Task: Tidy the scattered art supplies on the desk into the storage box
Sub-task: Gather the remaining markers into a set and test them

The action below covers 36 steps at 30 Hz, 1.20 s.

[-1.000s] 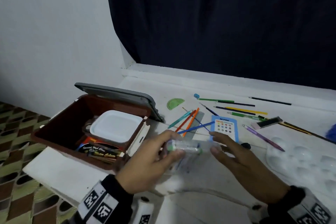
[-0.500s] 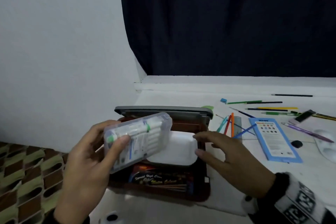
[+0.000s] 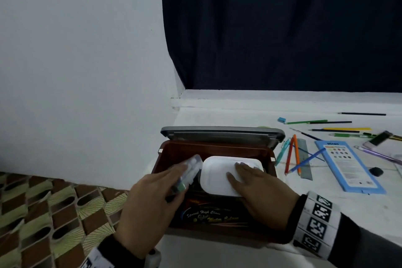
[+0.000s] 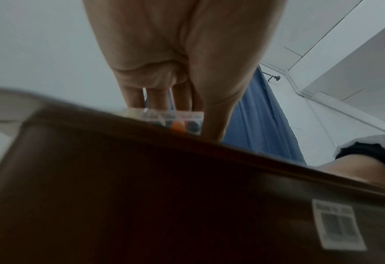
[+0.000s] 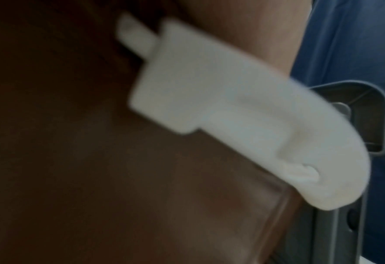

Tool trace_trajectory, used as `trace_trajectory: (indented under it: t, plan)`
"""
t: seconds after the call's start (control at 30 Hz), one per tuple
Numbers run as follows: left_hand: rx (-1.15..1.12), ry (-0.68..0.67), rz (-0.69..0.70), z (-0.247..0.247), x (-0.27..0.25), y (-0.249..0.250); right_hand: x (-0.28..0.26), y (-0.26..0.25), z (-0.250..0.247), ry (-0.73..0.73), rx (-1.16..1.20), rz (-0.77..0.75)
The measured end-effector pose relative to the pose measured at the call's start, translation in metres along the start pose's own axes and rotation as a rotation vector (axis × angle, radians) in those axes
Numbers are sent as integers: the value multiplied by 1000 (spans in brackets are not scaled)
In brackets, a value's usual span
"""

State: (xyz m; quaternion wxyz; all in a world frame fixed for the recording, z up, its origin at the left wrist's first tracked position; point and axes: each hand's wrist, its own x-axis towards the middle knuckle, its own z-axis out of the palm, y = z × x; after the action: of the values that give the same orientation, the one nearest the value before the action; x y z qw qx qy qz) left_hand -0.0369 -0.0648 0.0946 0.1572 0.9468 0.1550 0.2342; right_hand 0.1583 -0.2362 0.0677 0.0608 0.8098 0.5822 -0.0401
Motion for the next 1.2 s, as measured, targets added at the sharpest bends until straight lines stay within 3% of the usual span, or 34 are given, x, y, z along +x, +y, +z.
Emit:
trace_trajectory:
  t: [0.2,0.53,0.87,1.2]
  plan:
    - [-50,-171,27,25,3,-19,-8,0,-4,11,62,40]
    - [-71,-478,-17,26,7,-28,-19,-11,-3,244,-14,83]
    - [65,-445,22,27,7,-24,-28,-16,-18,329,-1,74]
    - [-20,-343,-3,28,1,-25,-10,-12,10,209,-5,43]
